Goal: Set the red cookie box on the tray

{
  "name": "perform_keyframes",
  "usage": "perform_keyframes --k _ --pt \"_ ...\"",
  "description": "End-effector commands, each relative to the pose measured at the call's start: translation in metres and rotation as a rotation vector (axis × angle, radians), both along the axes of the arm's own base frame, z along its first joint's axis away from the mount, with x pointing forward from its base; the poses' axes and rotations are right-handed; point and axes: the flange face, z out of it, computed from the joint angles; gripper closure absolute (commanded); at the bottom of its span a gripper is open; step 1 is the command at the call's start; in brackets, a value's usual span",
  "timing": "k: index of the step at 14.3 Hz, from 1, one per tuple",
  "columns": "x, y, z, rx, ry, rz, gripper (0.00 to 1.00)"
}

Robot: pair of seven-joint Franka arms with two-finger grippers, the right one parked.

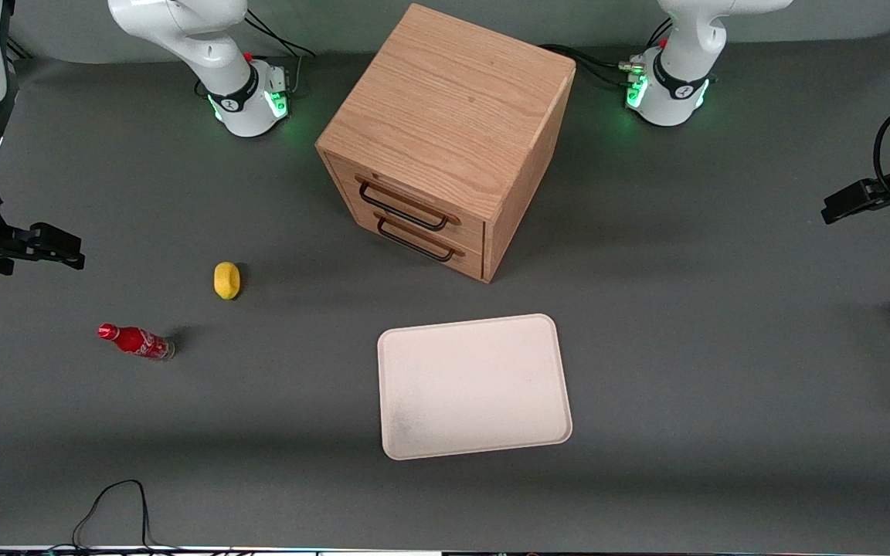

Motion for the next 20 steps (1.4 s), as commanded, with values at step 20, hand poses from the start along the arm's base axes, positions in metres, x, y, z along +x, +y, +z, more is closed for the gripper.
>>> perform_keyframes --k 20 --pt "-0.002 0.009 0.014 0.026 0.035 0.010 0.00"
